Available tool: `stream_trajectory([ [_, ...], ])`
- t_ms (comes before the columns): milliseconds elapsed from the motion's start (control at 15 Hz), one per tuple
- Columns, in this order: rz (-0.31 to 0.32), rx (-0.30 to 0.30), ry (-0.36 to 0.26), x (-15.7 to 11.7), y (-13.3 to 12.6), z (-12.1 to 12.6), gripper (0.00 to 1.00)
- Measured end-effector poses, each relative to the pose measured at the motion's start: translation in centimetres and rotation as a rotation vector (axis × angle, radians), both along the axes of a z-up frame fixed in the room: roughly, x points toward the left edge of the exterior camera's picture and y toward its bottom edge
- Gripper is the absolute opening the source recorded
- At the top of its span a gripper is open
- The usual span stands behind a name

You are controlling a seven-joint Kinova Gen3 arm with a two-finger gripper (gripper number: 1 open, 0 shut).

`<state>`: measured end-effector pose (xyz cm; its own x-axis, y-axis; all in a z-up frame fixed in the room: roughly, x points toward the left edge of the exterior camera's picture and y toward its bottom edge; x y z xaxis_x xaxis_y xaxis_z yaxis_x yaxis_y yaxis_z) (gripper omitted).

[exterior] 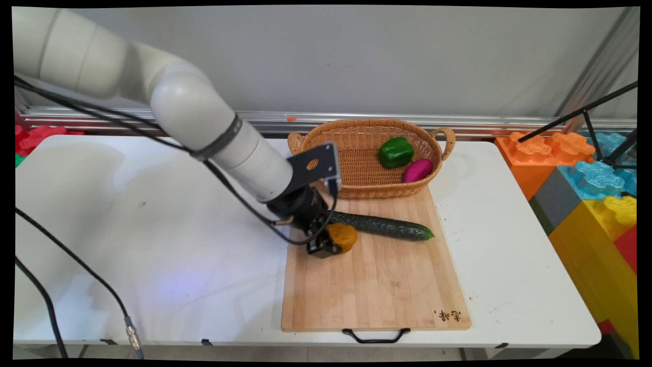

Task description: Place the picked object in the vegetable basket

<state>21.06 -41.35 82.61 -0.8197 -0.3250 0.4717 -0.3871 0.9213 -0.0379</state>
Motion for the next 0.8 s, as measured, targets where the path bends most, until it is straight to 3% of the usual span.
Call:
stream_trajectory([
  [267,0.033,-0.054,0.031,-2.4,-1.7,4.4,0.00],
  [467,0.087,-0.158,0.053,-3.6,-5.0,7.7,0.00],
  [667,0.156,-0.237,0.053,-3.0,-8.2,9.1,0.00],
  [800,0.201,-0.258,0.041,-2.0,-9.9,8.9,0.00],
])
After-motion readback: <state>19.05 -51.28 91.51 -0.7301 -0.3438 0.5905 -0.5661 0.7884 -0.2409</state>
